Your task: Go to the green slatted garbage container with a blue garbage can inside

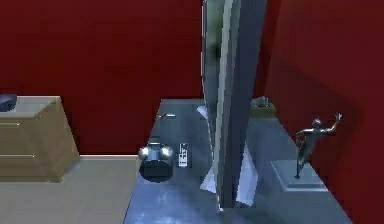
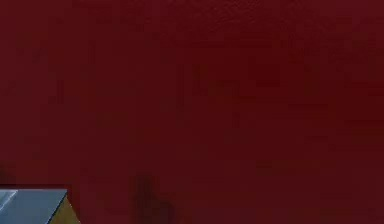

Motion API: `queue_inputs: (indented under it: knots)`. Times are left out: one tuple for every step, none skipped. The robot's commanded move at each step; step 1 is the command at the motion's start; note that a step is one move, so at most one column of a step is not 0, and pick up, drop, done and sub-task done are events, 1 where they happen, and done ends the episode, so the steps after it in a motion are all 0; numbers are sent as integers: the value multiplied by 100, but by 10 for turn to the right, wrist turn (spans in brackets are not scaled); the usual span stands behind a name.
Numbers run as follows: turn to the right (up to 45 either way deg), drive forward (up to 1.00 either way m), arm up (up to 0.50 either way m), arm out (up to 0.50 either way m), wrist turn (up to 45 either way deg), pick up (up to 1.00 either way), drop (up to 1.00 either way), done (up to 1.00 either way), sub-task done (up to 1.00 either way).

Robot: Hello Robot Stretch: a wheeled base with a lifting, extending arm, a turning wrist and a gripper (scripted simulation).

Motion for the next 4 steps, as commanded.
queue_inputs:
  knots:
    - [450, 0, 0, 0, 0, 0, 0, 0, 0]
    - [450, 0, 0, 0, 0, 0, 0, 0, 0]
    - [450, 0, 0, 0, 0, 0, 0, 0, 0]
    - [330, 0, 0, 0, 0, 0, 0, 0, 0]
